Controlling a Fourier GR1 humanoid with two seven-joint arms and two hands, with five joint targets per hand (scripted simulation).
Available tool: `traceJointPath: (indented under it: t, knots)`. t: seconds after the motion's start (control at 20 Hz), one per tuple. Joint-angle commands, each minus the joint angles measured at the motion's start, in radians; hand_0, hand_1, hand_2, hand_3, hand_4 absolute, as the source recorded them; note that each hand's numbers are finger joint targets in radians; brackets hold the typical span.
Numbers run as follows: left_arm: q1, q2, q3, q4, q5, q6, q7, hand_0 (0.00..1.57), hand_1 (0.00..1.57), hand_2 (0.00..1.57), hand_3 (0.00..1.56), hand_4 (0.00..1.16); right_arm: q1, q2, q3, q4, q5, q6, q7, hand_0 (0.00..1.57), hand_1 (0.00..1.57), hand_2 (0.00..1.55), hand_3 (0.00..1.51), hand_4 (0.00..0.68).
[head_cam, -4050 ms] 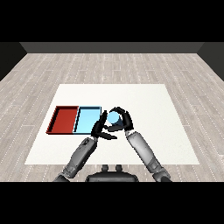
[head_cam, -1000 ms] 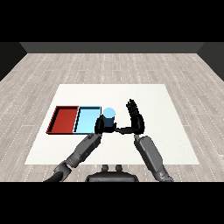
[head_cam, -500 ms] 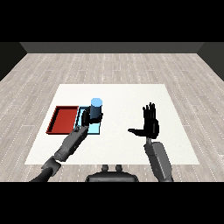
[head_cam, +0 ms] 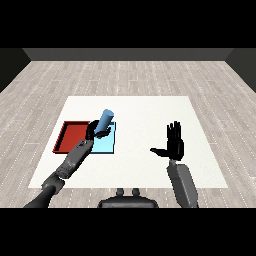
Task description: Pick the blue can and put it in the blue box
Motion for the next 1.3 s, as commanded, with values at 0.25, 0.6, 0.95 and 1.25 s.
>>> traceJointPath:
  t: [0.25, 0.6, 0.95, 1.25]
  knots:
    - [-0.085, -0.066, -0.047, 0.408, -0.077, -0.044, 0.243, 0.95, 0.95, 0.85, 0.44, 0.88, -0.045, 0.01, -0.041, 0.068, -0.019, 0.007, -0.01, 0.0, 0.0, 0.0, 0.0, 0.0]
    - [-0.118, -0.149, 0.091, 0.541, 0.002, 0.011, 0.2, 1.46, 1.46, 1.31, 0.0, 0.7, -0.025, 0.012, -0.049, 0.106, -0.009, 0.021, -0.032, 0.0, 0.0, 0.0, 0.0, 0.0]
    - [-0.179, -0.155, 0.072, 0.625, -0.061, -0.054, 0.249, 0.0, 0.0, 0.0, 0.0, 0.0, -0.107, 0.004, -0.108, 0.214, -0.017, 0.052, -0.069, 0.0, 0.0, 0.0, 0.0, 0.0]
    - [-0.207, -0.11, 0.081, 0.622, -0.077, -0.042, 0.227, 0.0, 0.0, 0.0, 0.0, 0.0, -0.053, -0.007, -0.096, 0.121, -0.029, 0.067, -0.031, 0.0, 0.0, 0.0, 0.0, 0.0]
